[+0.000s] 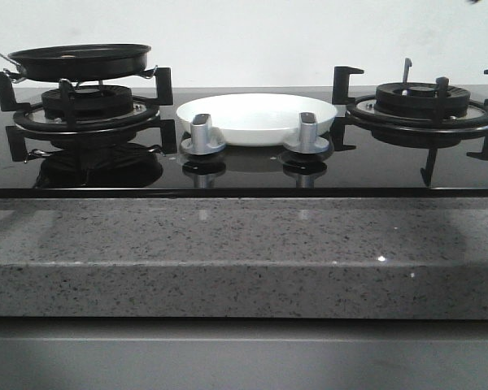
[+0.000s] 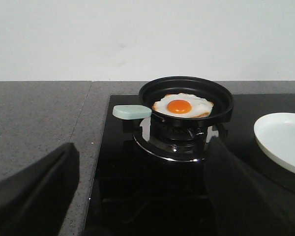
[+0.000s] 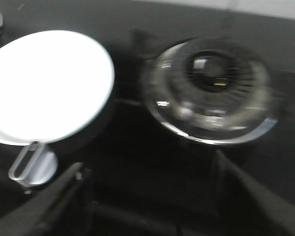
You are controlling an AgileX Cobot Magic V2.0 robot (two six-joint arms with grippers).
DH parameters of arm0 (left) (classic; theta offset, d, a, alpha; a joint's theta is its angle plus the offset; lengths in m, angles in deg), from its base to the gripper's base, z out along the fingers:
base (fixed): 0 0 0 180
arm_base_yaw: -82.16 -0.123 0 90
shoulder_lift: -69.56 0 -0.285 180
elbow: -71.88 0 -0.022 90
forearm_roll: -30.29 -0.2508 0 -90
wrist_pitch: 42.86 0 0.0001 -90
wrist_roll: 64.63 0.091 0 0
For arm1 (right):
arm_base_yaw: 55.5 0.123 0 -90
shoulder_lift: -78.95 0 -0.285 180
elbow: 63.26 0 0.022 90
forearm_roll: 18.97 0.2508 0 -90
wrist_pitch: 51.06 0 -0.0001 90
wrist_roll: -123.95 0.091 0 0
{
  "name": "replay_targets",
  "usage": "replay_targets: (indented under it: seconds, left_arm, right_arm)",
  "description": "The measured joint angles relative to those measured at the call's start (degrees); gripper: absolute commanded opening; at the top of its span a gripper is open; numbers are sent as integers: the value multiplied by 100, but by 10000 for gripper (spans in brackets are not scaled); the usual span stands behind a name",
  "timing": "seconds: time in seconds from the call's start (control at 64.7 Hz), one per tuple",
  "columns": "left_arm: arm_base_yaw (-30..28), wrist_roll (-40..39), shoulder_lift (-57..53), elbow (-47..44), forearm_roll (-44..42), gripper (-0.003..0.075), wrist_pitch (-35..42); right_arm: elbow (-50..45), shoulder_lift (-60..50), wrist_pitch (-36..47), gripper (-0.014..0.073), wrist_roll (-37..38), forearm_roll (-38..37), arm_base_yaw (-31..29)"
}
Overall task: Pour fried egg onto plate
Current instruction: 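Grasp the white plate rim with the right gripper and lift it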
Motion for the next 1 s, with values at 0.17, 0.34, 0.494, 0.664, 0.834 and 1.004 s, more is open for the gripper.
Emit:
replay_targets:
  seconds: [0.17, 0.34, 0.494, 0.664, 0.834, 1.004]
  left_arm:
    - [0, 0, 0, 0, 0, 461, 0]
    - [0, 0, 0, 0, 0, 434, 4]
    - [0, 0, 0, 0, 0, 408, 4]
    - [0, 0, 0, 0, 0, 377, 13]
    - [0, 0, 0, 0, 0, 351, 13]
    - [0, 0, 0, 0, 0, 331, 17]
  right_arm:
    - [993, 1115, -623, 377, 0, 128, 425]
    - [2351, 2229, -1635, 375, 0, 154, 508]
    - [3814, 3266, -2632, 370, 0, 166, 508]
    - [5262, 4353, -3586, 369, 0, 166, 508]
    - [6363, 5229, -3924, 334, -115, 179, 466]
    - [6881, 5734, -3961, 328, -232, 243, 282]
